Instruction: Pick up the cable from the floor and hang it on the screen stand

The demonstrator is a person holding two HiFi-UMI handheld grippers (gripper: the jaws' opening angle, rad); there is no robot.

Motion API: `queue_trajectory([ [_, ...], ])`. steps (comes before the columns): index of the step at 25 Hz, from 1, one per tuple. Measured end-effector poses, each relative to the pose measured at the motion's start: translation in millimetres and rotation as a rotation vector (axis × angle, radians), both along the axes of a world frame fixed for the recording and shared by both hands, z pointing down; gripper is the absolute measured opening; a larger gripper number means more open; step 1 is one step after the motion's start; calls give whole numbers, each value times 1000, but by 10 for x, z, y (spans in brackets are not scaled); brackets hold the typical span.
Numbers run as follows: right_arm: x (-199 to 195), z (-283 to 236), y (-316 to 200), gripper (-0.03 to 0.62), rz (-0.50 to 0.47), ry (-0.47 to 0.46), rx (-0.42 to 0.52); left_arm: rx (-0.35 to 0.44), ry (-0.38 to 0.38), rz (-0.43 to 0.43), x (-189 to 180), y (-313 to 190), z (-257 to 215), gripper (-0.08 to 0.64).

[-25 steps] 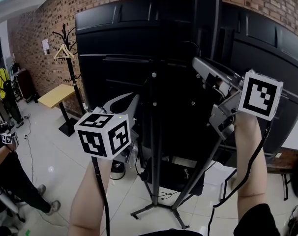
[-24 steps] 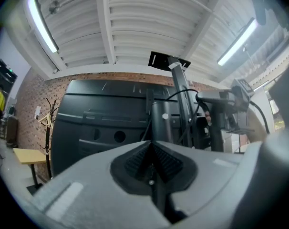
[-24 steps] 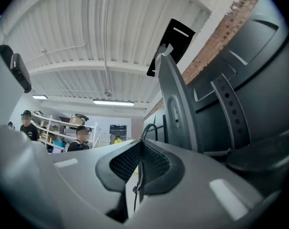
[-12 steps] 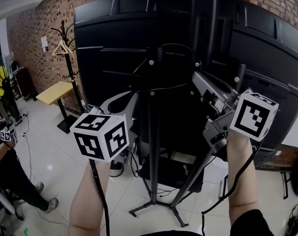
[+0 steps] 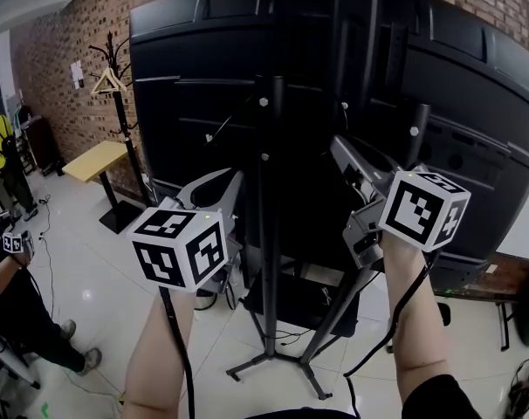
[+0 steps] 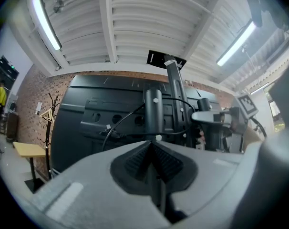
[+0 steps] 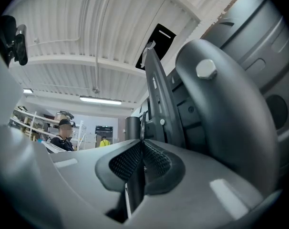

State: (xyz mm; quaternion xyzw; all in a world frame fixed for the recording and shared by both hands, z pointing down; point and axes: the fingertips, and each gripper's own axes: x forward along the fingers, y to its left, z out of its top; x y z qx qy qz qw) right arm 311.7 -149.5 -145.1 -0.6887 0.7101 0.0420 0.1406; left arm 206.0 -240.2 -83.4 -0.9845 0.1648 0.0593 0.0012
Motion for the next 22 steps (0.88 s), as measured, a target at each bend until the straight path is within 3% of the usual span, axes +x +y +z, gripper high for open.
queue_trajectory([
  [6, 61, 149, -40, 21, 71, 24, -31, -8, -8, -4, -14, 22, 77, 5],
  [16, 149, 498, -237, 21, 83, -3, -97, -38, -21, 5, -3, 21, 219, 5],
  [22, 157, 453, -213, 23, 98, 1, -49, -44, -20, 5, 0, 3, 260, 5],
])
